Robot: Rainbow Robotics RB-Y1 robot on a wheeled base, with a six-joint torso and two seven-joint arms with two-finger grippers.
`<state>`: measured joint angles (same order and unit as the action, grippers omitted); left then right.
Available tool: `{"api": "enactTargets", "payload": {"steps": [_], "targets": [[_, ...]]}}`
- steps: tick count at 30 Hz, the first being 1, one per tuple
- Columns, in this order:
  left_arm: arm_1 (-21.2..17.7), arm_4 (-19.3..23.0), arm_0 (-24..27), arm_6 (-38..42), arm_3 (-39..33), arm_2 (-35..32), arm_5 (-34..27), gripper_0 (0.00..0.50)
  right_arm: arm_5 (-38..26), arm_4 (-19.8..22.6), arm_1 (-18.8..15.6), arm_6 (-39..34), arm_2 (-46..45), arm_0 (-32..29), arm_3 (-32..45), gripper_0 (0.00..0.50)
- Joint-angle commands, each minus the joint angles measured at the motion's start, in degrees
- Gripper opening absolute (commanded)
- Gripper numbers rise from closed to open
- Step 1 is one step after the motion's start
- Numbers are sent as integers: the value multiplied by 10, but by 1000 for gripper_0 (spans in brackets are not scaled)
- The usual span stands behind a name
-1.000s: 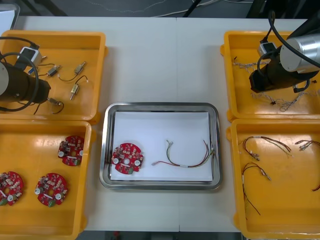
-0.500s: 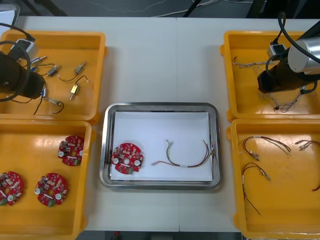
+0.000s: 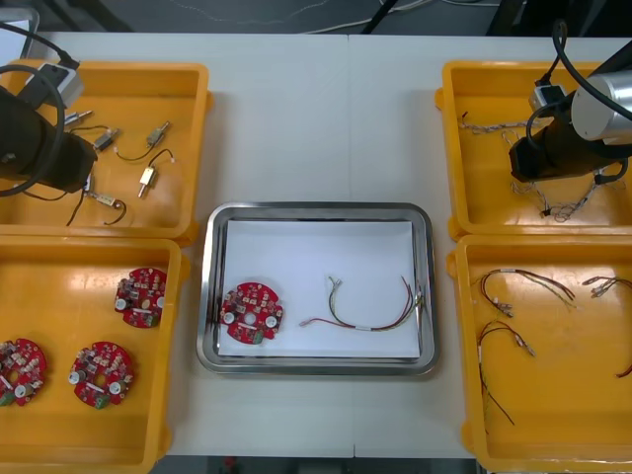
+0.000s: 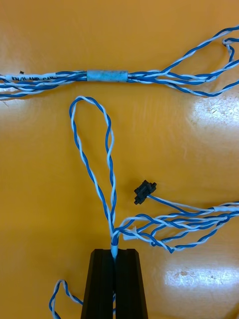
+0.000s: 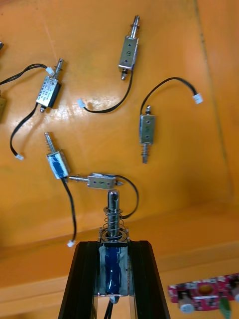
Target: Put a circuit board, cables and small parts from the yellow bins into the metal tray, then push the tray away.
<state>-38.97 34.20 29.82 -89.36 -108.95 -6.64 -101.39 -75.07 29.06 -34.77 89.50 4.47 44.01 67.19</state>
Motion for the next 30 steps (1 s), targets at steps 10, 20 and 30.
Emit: {"api": "enactTargets", "payload": {"steps": [10, 20, 30], "targets": [[5, 31, 22, 302, -127, 93, -16, 0, -24, 12, -34, 3, -17, 44, 4, 0], [-6, 17, 33, 414, -174, 174, -16, 0, -150, 15, -56, 4, -28, 112, 5, 0], [-1, -29, 38, 489, -195, 263, -14, 0, -268, 29, -85, 10, -53, 170, 4, 0]]}}
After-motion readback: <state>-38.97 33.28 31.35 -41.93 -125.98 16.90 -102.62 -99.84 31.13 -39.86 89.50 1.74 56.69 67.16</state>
